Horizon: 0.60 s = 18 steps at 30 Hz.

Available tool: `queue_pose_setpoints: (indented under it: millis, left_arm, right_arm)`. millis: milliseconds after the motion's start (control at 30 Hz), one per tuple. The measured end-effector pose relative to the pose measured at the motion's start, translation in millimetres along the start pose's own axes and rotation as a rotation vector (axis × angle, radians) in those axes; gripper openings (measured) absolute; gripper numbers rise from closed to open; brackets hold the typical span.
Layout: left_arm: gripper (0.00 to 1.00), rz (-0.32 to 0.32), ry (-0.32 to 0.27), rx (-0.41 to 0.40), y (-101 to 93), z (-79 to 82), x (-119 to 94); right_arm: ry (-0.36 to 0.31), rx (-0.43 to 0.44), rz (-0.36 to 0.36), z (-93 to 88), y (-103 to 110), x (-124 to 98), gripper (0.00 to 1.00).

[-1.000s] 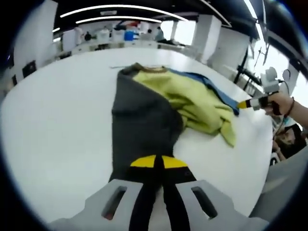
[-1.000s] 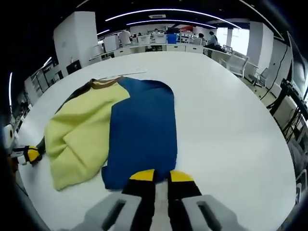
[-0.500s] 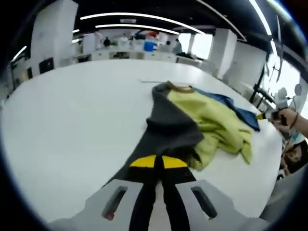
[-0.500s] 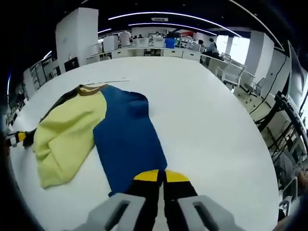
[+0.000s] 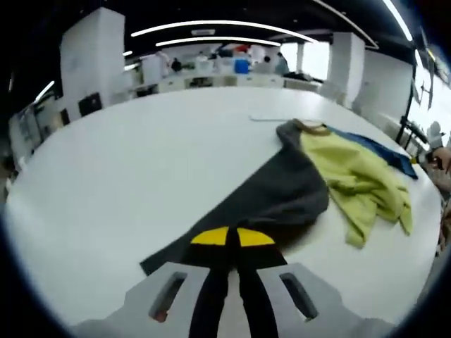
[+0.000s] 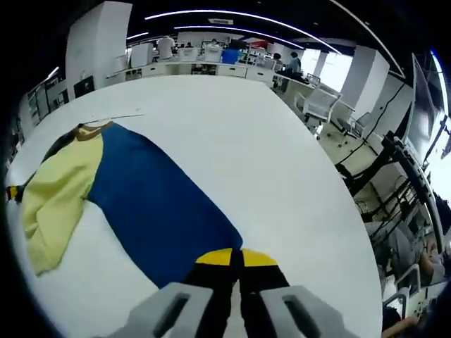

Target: Fold the garment on the visible template until the final outline fits inside the template.

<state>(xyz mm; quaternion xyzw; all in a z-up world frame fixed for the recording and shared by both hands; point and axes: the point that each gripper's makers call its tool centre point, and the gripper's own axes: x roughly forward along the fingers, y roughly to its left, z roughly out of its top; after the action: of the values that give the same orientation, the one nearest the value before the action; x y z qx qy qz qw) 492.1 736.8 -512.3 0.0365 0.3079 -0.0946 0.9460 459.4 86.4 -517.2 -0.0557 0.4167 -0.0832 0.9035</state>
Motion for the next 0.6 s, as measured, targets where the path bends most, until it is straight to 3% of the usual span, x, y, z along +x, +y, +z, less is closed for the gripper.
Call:
queue_pose_setpoints:
  millis: [267,600]
  left_arm:
    - [0.0,0.057,0.01,0.035,26.4,7.7,9]
    - [0.0,0.07,0.025,0.039,34.4,12.3,15]
  right_arm:
    - [-0.001,-0.034,-0.049,13.6,-16,12,0.0]
    - [0.015,-0.018,-0.074,17.2,-28,27,0.0]
